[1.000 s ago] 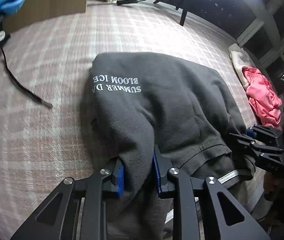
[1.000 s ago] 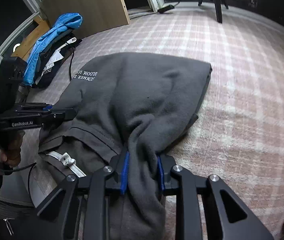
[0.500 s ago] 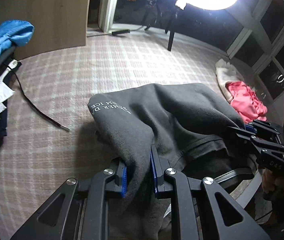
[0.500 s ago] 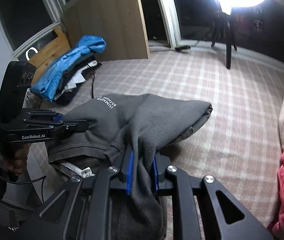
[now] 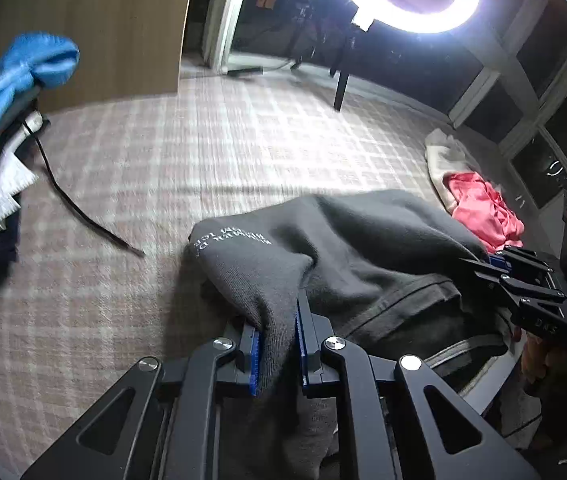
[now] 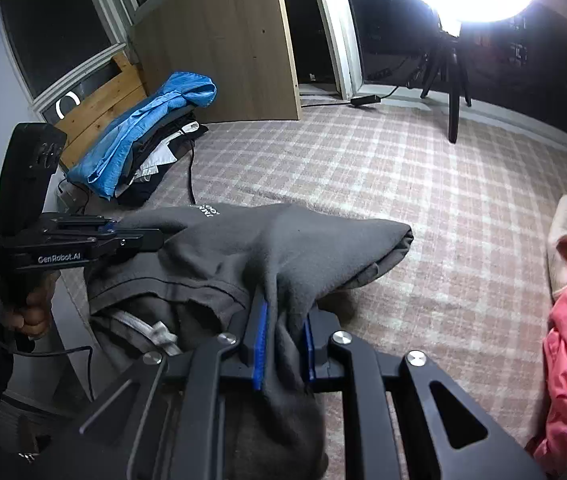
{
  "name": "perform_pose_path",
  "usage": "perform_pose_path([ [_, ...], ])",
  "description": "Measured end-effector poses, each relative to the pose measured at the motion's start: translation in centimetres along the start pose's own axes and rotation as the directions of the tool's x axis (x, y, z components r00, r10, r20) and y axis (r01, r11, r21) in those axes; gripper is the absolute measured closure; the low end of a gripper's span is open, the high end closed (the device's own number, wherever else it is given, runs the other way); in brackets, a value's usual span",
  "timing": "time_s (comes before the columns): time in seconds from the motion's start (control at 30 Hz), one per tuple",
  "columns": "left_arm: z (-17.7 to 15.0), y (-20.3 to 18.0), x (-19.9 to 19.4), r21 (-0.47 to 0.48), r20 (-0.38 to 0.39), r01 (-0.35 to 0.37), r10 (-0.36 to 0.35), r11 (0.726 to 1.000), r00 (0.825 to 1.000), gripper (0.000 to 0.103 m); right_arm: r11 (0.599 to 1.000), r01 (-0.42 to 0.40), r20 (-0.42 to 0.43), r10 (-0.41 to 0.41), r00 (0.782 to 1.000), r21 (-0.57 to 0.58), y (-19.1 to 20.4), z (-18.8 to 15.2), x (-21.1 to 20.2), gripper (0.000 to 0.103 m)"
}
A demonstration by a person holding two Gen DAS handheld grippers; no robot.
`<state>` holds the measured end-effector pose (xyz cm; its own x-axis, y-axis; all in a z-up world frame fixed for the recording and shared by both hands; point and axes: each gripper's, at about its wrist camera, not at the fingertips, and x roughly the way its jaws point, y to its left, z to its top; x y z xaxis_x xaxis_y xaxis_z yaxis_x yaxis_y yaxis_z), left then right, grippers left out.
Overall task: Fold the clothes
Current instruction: 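Close both grippers on the end of the folded grey bundle, then lift the grey bundle with both grippers and carry it toward the clothes pile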
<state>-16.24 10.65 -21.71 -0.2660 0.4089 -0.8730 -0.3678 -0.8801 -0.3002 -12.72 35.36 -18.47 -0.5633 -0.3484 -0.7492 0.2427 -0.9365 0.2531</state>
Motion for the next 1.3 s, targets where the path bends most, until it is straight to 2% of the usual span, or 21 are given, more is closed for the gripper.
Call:
perform_pose_path([
  [0.1,-0.7,0.2,0.7,-0.007,-0.032,0.012,-0.012,1.0,0.999,0.085,1.0,0.021,-0.075,-0.021,0.997,0.001,-0.7,-1.1,1.3,0.088],
  [0.17,-1.2,0.4,1.2,-0.012,-0.054,0.019,-0.02,1.0,0.998,0.077,0.998,0.058,-0.128,-0.057,0.99,0.003,-1.5,-2.6,2.0,0.087],
  [0.27,-2.5,1.7,0.7,-0.084,-0.034,0.082,-0.085,0.993,0.996,0.073,0.996,0.081,-0.18,-0.073,0.981,0.037,-3.3,-4.0,2.1,0.084],
  [0.37,-2.8,2.5,0.5,-0.11,-0.023,0.082,-0.085,0.991,0.996,0.07,0.994,0.093,-0.189,-0.08,0.979,0.059,-4.4,-4.1,1.4,0.082],
  [0.4,-2.9,2.8,0.4,-0.119,-0.019,0.082,-0.085,0.989,0.996,0.07,0.993,0.097,-0.192,-0.083,0.978,0.067,-4.8,-4.1,1.1,0.077],
  [0.43,-3.0,3.1,0.3,-0.128,-0.016,0.082,-0.084,0.988,0.996,0.067,0.992,0.101,-0.195,-0.085,0.977,0.074,-5.2,-4.1,0.8,0.066],
  [0.47,-3.1,3.4,0.3,-0.137,-0.012,0.081,-0.084,0.987,0.996,0.065,0.992,0.102,-0.197,-0.085,0.977,0.078,-5.4,-4.0,0.7,0.061],
  [0.53,-3.3,4.0,0.1,-0.155,-0.005,0.081,-0.083,0.985,0.997,0.061,0.993,0.089,-0.198,-0.073,0.978,0.074,-5.4,-3.7,0.9,0.059],
  [0.67,-2.5,3.1,3.2,-0.119,-0.064,0.015,-0.022,0.993,0.998,0.059,0.994,0.065,-0.232,-0.043,0.972,0.088,-5.6,-3.5,3.3,0.058],
  [0.7,-2.5,2.7,4.0,-0.114,-0.076,0.02,-0.029,0.993,0.997,0.059,0.994,0.056,-0.242,-0.032,0.97,0.094,-5.7,-3.5,3.9,0.058],
  [0.8,-2.6,2.0,4.2,-0.09,-0.046,0.011,-0.015,0.996,0.999,0.058,0.991,0.008,-0.274,0.028,0.961,0.13,-6.3,-4.2,5.6,0.058],
  [0.9,-2.9,1.3,4.3,-0.065,-0.008,0.0,0.0,0.998,1.0,0.064,0.992,-0.041,-0.251,0.07,0.965,0.12,-6.4,-4.9,6.1,0.058],
  [0.93,-2.6,1.2,3.9,-0.063,0.001,0.004,-0.004,0.998,1.0,0.073,0.991,-0.057,-0.244,0.085,0.966,0.118,-6.4,-5.1,6.1,0.073],
  [1.03,-1.9,0.9,2.6,-0.059,0.027,0.017,-0.015,0.998,1.0,0.082,0.983,-0.118,-0.24,0.15,0.959,0.144,-6.6,-5.4,6.5,0.084],
  [1.13,-1.1,0.5,1.3,-0.054,0.054,0.03,-0.027,0.998,0.998,0.087,0.991,-0.103,-0.219,0.12,0.968,0.09,-5.5,-4.9,5.7,0.087],
  [1.3,0.2,0.0,-0.8,-0.045,0.097,0.051,-0.046,0.998,0.994,0.089,0.996,-0.093,-0.142,0.093,0.986,0.005,-2.7,-2.3,3.3,0.088],
])
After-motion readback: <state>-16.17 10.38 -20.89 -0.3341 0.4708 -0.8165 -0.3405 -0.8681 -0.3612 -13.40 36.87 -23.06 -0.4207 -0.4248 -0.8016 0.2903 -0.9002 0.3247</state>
